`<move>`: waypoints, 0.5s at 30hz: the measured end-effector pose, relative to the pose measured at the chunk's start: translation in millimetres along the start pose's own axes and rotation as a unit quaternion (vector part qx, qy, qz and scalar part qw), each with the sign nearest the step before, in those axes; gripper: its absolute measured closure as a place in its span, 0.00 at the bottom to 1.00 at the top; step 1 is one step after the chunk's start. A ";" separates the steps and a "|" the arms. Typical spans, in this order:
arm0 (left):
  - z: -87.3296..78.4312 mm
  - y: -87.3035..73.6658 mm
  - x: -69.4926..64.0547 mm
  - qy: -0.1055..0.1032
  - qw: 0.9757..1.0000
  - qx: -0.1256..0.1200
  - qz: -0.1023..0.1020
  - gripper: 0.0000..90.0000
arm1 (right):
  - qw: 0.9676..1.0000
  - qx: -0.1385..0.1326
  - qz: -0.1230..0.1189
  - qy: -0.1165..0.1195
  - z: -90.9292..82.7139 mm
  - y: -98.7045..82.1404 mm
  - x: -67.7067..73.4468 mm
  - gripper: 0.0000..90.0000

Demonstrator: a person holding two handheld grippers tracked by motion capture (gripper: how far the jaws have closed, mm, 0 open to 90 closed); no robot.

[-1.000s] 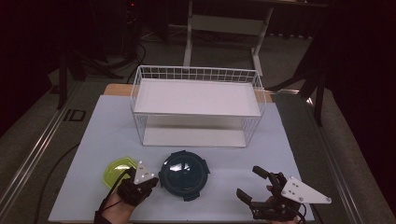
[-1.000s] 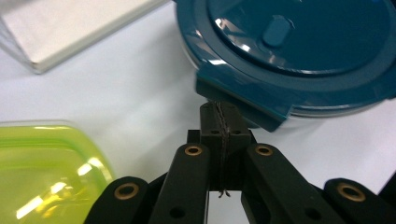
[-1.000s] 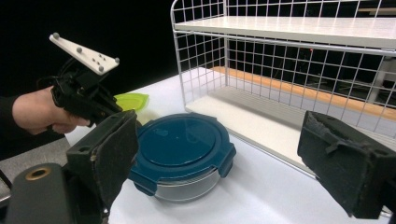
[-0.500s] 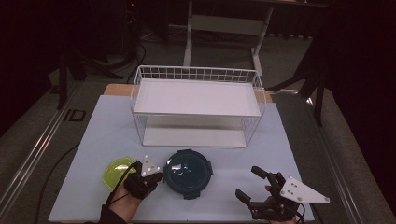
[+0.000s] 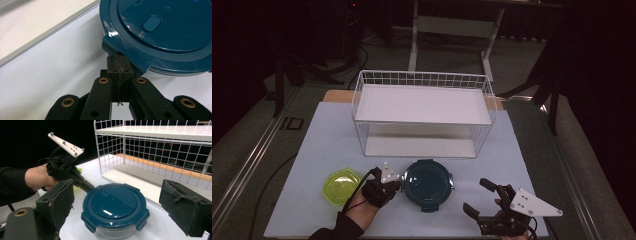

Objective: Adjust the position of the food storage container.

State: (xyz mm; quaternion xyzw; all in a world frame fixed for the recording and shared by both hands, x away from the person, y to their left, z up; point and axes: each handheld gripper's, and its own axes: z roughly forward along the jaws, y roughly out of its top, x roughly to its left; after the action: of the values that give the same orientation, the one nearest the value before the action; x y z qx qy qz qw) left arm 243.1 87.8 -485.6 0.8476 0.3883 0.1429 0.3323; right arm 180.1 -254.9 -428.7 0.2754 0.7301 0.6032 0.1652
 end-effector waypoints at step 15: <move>11.4 5.7 -2.2 -0.016 1.000 -0.009 -0.004 0.99 | 1.000 0.007 0.003 -0.003 0.3 -3.2 -3.6 0.14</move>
State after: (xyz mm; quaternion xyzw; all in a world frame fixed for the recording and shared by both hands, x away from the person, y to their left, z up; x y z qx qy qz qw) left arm 250.6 78.2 -490.1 0.8452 0.3854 0.1317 0.3462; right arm 182.5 -257.2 -432.2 0.2806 0.7328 0.5978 0.1641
